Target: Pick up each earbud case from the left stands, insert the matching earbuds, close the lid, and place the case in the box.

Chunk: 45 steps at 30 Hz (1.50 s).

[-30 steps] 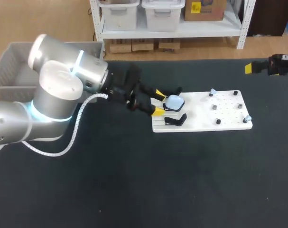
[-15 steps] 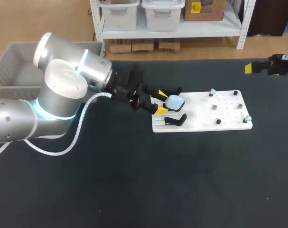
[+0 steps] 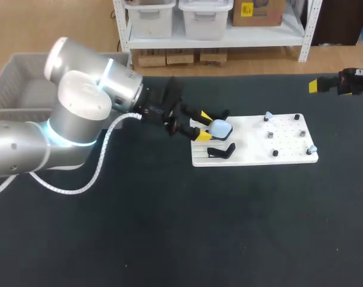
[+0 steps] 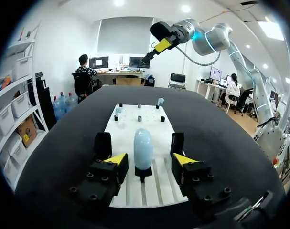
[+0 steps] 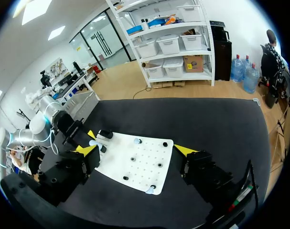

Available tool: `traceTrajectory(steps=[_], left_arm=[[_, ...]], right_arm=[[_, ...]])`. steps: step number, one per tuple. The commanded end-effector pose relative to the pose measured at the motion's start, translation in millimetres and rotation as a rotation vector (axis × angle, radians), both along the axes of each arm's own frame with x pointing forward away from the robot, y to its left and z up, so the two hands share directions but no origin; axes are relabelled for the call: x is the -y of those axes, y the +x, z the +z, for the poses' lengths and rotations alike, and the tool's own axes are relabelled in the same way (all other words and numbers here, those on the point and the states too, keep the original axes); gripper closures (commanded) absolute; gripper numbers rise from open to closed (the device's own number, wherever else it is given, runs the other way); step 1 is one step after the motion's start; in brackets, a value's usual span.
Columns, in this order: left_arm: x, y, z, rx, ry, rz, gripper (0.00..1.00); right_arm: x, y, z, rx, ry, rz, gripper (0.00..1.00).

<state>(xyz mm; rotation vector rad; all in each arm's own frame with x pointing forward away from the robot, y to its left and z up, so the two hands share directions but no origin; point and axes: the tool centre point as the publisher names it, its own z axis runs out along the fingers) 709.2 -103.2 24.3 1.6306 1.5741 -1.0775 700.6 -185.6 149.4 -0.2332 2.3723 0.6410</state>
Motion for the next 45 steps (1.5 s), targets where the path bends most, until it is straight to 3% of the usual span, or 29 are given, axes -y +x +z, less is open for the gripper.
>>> traceTrajectory(steps=[1,6,22,36,45], left_arm=[[5,5.5,-5.2,-0.009,0.001,-0.015,0.46],[7,6.0,-7.2,-0.015,0.004,-0.023,0.51],[17,9.6,-11.9,-0.017,0.003,-0.043,0.53],[18,7.5,-12.9,-0.022,-0.009,-0.031,0.66],[19,5.6,-12.8,-0.024,-0.022,-0.030,0.66]], right_arm=[[0,-0.3,0,0.000,0.000,0.000,0.00],[0,-0.3,0,0.000,0.000,0.000,0.00],[0,-0.3,0,0.000,0.000,0.000,0.00],[0,-0.3,0,0.000,0.000,0.000,0.00],[0,-0.3,0,0.000,0.000,0.000,0.00]])
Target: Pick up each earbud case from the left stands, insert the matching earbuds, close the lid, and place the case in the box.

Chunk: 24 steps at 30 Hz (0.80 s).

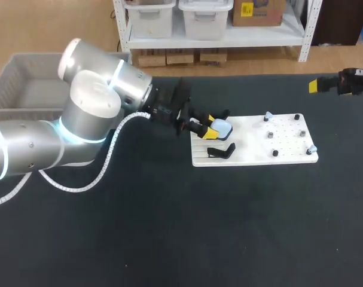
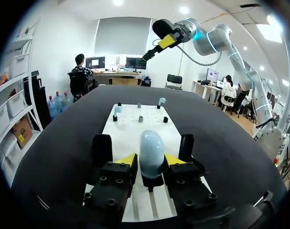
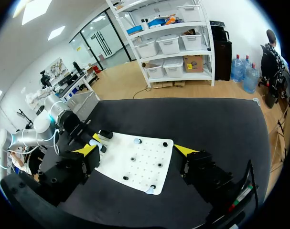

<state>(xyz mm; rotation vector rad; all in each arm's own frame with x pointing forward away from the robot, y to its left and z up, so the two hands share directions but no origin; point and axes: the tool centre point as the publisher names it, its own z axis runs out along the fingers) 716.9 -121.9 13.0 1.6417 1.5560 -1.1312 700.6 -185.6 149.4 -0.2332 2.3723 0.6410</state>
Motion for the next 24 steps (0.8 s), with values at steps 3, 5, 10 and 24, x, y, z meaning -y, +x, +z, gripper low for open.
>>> traceTrajectory(steps=[3,5,10,24], left_arm=[[1,-2.8,-1.4,0.001,-0.006,0.002,0.66],[1,-3.3,-1.4,0.000,-0.009,0.001,0.67],[1,-4.5,-1.5,0.001,-0.010,-0.001,0.74],[-7,-11.2,12.6,0.040,-0.033,0.020,1.00]], right_arm=[[0,-0.3,0,0.000,0.000,0.000,0.00],[0,-0.3,0,0.000,0.000,0.000,0.00],[0,-0.3,0,0.000,0.000,0.000,0.00],[0,-0.3,0,0.000,0.000,0.000,0.00]])
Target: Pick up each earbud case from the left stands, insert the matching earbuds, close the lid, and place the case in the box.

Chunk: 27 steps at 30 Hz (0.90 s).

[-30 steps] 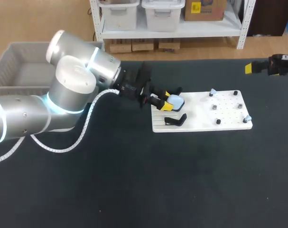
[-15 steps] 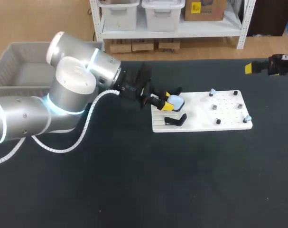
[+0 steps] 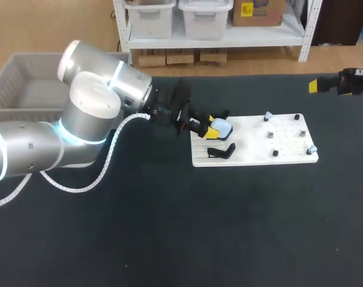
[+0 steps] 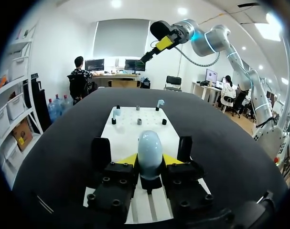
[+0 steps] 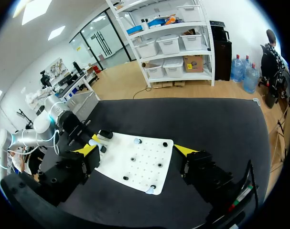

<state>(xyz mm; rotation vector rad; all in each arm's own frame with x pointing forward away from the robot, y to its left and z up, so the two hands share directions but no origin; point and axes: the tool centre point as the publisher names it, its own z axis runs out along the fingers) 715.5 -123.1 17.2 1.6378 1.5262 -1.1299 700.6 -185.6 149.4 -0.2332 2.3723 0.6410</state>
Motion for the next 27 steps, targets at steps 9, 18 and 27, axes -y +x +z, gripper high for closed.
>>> traceTrajectory(steps=[9,18,27], left_arm=[[-31,-16.7,54.6,0.027,-0.196,0.078,1.00],[-23,-27.4,95.9,0.038,-0.319,0.048,1.00],[-17,-31.7,110.3,0.054,-0.340,0.071,1.00]], right_arm=[[0,-0.3,0,0.000,0.000,0.000,0.00],[0,-0.3,0,0.000,0.000,0.000,0.00],[0,-0.3,0,0.000,0.000,0.000,0.00]])
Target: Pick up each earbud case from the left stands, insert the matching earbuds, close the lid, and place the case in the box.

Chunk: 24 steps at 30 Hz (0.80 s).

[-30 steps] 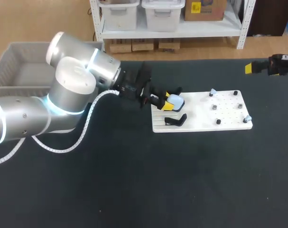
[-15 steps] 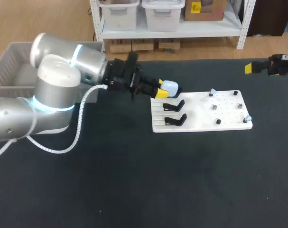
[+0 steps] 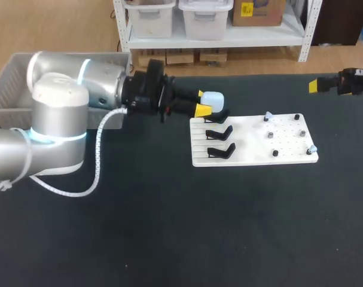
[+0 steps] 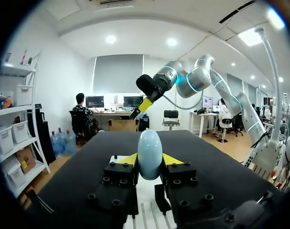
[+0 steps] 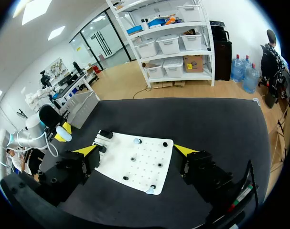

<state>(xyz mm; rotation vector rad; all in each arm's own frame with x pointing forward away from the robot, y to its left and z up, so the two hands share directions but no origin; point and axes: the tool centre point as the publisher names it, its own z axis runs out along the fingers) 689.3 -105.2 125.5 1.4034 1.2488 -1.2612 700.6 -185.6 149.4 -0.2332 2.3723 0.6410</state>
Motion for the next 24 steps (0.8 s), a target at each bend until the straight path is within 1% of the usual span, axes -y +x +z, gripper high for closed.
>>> traceTrajectory(steps=[1,4,5,9,13,24], left_arm=[[1.6,-5.7,2.9,0.010,-0.016,0.059,1.00],[2.7,-5.8,5.6,0.005,-0.037,0.069,1.00],[2.9,-5.8,6.6,0.001,-0.054,0.072,1.00],[2.7,-5.3,8.9,-0.002,-0.072,0.076,1.00],[2.9,-5.7,9.1,-0.008,-0.082,0.073,1.00],[2.8,-7.5,7.7,-0.009,-0.077,0.051,1.00]], right_arm=[[0.2,-0.3,0.2,0.000,0.000,0.000,0.00],[0.2,-0.3,0.2,0.000,0.000,0.000,0.00],[0.2,-0.3,0.2,0.000,0.000,0.000,0.00],[0.2,-0.3,0.2,0.000,0.000,0.000,0.00],[0.2,-0.3,0.2,0.000,0.000,0.000,0.00],[0.2,-0.3,0.2,0.000,0.000,0.000,0.00]])
